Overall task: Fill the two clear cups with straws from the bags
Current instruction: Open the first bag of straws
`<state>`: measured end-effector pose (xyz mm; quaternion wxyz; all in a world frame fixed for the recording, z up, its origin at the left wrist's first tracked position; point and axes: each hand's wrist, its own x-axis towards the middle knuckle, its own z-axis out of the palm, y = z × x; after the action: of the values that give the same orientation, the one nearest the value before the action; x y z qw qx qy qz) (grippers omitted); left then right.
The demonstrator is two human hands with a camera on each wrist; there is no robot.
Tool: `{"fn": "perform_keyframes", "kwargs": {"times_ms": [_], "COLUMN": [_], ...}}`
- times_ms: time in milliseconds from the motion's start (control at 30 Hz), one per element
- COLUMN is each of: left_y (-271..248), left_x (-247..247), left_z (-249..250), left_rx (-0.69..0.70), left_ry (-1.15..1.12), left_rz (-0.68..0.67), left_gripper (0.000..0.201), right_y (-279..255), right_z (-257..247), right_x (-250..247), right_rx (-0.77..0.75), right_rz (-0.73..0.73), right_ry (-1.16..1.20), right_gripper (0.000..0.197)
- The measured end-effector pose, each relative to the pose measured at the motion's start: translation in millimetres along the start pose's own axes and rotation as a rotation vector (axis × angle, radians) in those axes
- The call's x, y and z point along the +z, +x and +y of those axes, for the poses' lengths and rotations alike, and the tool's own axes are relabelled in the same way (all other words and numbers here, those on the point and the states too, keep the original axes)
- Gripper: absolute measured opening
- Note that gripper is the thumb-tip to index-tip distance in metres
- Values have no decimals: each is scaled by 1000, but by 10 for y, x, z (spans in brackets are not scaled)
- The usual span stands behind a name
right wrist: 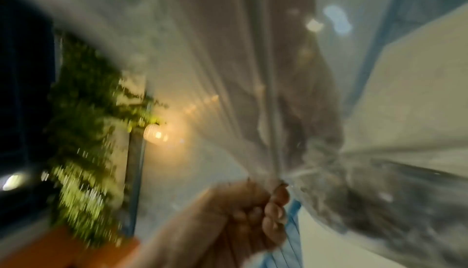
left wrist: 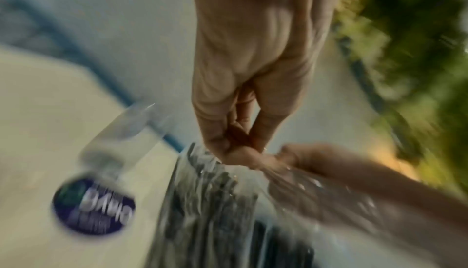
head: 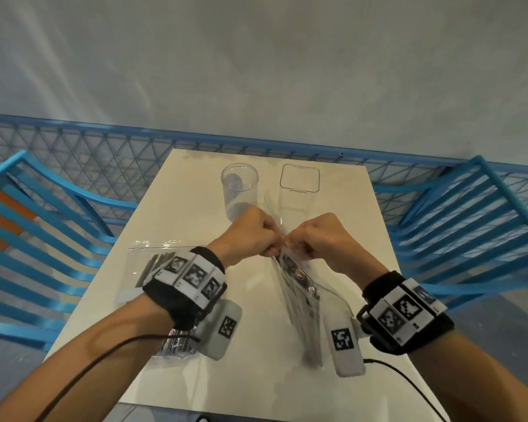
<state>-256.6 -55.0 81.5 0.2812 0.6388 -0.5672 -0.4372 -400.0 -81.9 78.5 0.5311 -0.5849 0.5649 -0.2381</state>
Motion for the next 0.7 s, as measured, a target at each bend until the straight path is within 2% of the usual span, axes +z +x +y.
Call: {"fn": "perform_keyframes", "kwargs": {"times_ms": [100, 167, 267, 367, 433, 567, 633, 667, 700], "left_y": [-10, 27, 84, 85, 76, 23, 26, 32, 39], "left_x": [47, -33, -200, -364, -449, -281, -175, -192, -255], "left_z": [43, 13, -78, -201, -287, -134, -59, -71, -116], "left_rx": [144, 158, 87, 10, -5, 147, 214, 230, 235], "left_ry": [536, 612, 542, 498, 486, 350, 311, 315, 337], "left_rz": [45, 84, 141, 246, 261, 146, 140, 170, 232], "left_gripper": [7, 8, 17, 17, 17, 19, 12, 4, 8], "right_y": [94, 164, 203, 224, 216, 200, 247, 277, 296], "right_z": [7, -26, -9, 106, 153, 86, 89, 103, 120], "right_x": [53, -70, -314, -517, -586, -308, -156, -152, -195], "right_rx": [-146, -180, -165, -143, -133, -259, -300, -303, -300], "right_rz": [92, 202, 257, 317, 289, 6, 39, 94, 152], "right_ry": [-387, -514, -504, -498, -556, -589, -581, -564, -558], "right_gripper": [17, 13, 16, 13, 16, 45, 32, 21, 21]}}
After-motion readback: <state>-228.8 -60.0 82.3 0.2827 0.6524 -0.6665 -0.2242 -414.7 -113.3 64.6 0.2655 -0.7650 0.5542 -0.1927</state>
